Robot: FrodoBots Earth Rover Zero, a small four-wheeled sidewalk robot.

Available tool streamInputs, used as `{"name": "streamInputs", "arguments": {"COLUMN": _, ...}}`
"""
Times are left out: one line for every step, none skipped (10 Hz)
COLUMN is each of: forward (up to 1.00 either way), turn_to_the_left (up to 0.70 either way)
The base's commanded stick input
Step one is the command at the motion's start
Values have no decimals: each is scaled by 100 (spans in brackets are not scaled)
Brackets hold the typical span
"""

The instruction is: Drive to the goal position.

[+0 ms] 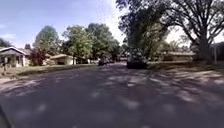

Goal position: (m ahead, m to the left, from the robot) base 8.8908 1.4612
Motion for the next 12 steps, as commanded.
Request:
{"name": "streamInputs", "arguments": {"forward": 69, "turn_to_the_left": 3}}
{"name": "streamInputs", "arguments": {"forward": 69, "turn_to_the_left": 3}}
{"name": "streamInputs", "arguments": {"forward": 69, "turn_to_the_left": 3}}
{"name": "streamInputs", "arguments": {"forward": 69, "turn_to_the_left": 3}}
{"name": "streamInputs", "arguments": {"forward": 69, "turn_to_the_left": 3}}
{"name": "streamInputs", "arguments": {"forward": 69, "turn_to_the_left": 3}}
{"name": "streamInputs", "arguments": {"forward": 69, "turn_to_the_left": 3}}
{"name": "streamInputs", "arguments": {"forward": 69, "turn_to_the_left": 3}}
{"name": "streamInputs", "arguments": {"forward": 69, "turn_to_the_left": 3}}
{"name": "streamInputs", "arguments": {"forward": 69, "turn_to_the_left": 3}}
{"name": "streamInputs", "arguments": {"forward": 69, "turn_to_the_left": 3}}
{"name": "streamInputs", "arguments": {"forward": 69, "turn_to_the_left": 3}}
